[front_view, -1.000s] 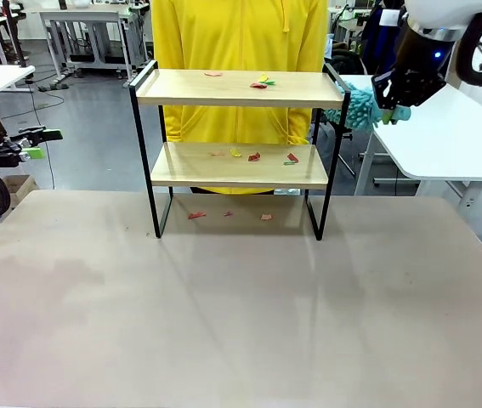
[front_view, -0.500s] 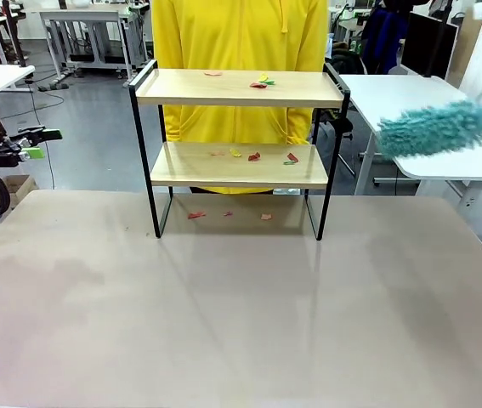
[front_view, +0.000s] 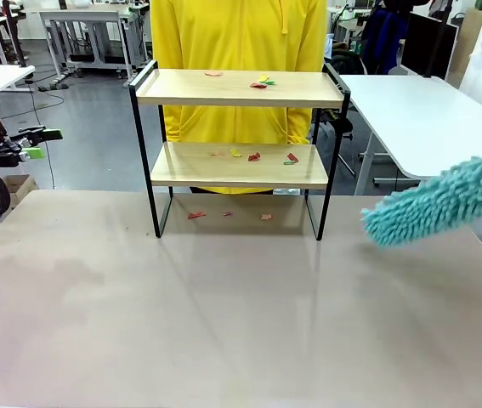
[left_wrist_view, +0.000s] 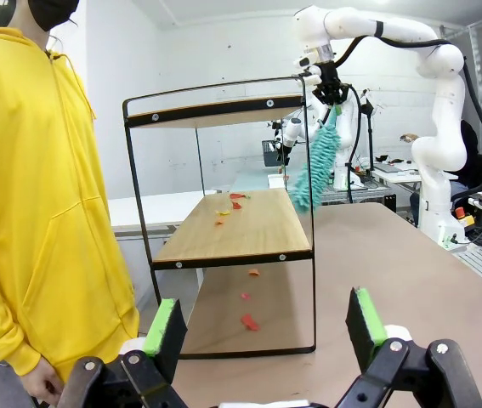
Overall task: Clean the shelf.
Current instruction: Clean the specific section of the Shelf indicated by the human with the Duster.
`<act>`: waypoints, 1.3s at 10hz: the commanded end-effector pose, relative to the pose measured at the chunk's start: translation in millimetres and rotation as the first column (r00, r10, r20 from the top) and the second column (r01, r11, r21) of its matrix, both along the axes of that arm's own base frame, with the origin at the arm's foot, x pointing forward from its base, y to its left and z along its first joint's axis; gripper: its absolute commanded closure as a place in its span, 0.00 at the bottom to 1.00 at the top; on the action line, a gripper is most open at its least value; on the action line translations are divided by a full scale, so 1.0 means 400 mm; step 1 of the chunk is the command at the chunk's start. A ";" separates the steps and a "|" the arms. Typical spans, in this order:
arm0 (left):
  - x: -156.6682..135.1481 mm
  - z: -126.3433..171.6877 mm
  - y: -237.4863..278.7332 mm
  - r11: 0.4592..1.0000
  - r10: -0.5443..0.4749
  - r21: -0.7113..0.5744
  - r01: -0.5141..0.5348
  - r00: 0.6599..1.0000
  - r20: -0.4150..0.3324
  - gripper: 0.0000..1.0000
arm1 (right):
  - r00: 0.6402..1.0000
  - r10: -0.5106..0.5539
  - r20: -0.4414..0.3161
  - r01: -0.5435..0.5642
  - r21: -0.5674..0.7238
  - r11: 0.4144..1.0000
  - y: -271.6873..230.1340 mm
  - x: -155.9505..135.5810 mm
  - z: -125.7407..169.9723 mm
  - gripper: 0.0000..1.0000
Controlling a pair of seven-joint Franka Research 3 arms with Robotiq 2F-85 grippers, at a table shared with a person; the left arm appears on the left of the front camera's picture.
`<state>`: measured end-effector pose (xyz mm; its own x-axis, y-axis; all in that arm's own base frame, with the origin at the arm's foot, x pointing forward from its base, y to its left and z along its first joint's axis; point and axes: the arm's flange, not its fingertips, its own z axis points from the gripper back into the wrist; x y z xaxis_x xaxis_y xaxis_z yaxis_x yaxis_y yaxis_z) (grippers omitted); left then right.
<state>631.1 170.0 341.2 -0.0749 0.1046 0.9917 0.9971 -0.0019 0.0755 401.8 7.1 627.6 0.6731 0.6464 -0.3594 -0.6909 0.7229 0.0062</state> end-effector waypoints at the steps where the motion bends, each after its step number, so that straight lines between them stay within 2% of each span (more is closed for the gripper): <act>1: -0.001 0.005 0.001 1.000 0.005 0.005 -0.005 1.000 0.002 0.00 | 0.978 0.200 -0.066 -0.199 0.026 0.980 0.032 -0.050 -0.032 0.87; 3: -0.001 0.005 0.001 1.000 0.005 0.005 -0.005 1.000 0.002 0.00 | 0.932 0.342 -0.122 -0.327 0.126 0.937 0.106 -0.055 -0.093 0.87; 7: -0.001 0.005 0.001 1.000 0.005 0.005 -0.005 1.000 0.002 0.00 | 0.876 0.460 -0.143 -0.418 0.247 0.874 0.185 -0.022 -0.185 0.87; 9: -0.001 0.005 0.001 1.000 0.005 0.005 -0.005 1.000 0.002 0.00 | 0.877 0.462 -0.136 -0.414 0.277 0.867 0.190 -0.016 -0.185 0.87; 10: -0.001 0.005 0.001 1.000 0.005 0.005 -0.005 1.000 0.002 0.00 | 0.890 0.435 -0.140 -0.370 0.338 0.865 0.184 0.002 -0.167 0.87; 11: -0.001 0.005 0.001 1.000 0.005 0.005 -0.005 1.000 0.002 0.00 | 0.883 0.442 -0.158 -0.399 0.240 0.885 0.201 -0.017 -0.199 0.87; 13: -0.001 0.005 0.001 1.000 0.005 0.005 -0.005 1.000 0.002 0.00 | 0.883 0.442 -0.158 -0.399 0.240 0.885 0.201 -0.017 -0.199 0.87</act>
<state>631.2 170.0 340.5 -0.0740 0.1050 0.9917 0.9972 -0.0019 0.0746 396.0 90.1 548.6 0.2504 0.9262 -0.2819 -0.8940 0.3329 0.2997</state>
